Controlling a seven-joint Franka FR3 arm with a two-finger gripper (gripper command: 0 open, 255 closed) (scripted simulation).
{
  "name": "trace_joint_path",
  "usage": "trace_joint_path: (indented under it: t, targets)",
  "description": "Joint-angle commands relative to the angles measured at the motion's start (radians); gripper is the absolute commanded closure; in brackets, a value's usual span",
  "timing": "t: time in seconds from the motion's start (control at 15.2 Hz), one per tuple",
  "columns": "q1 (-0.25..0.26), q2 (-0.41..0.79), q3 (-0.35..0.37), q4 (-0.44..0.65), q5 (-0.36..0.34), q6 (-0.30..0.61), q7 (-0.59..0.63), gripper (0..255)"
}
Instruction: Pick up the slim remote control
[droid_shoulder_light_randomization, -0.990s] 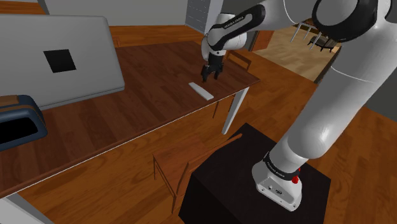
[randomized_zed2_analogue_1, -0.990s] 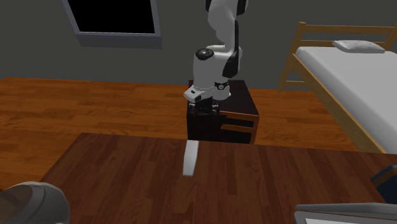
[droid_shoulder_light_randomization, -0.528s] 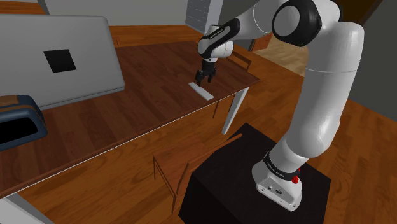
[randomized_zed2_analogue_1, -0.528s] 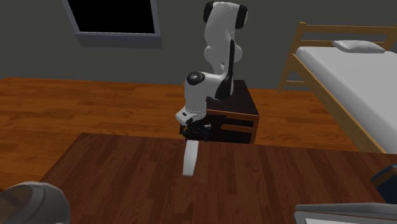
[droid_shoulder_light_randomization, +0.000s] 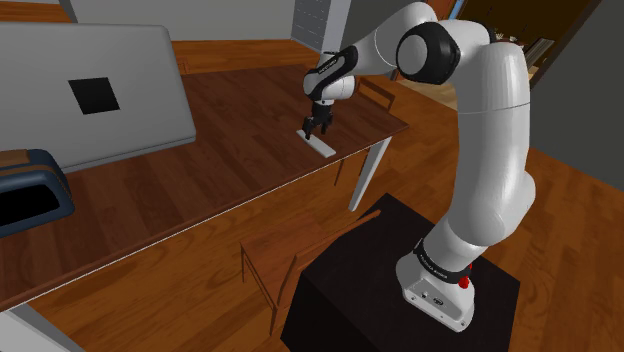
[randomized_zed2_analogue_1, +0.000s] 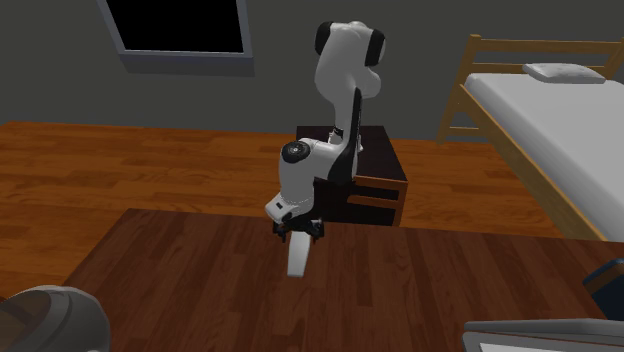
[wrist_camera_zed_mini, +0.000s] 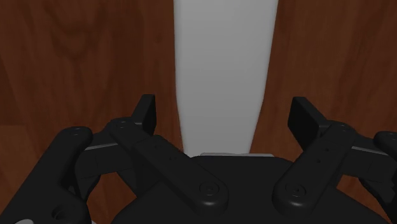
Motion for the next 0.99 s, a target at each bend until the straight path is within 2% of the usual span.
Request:
trace_joint_path:
  t: [0.0,0.33,0.4,0.92]
  targets:
    - [-0.002,0.017,0.003,-0.004,0.004,0.02,-0.003,0]
    - [-0.007,0.051,0.01,-0.001,0.012,0.052,-0.007,0]
    - [-0.007,0.049,0.009,-0.001,0.012,0.051,-0.007,255]
    - [-0.007,0.049,0.009,-0.001,0.012,0.05,-0.007,255]
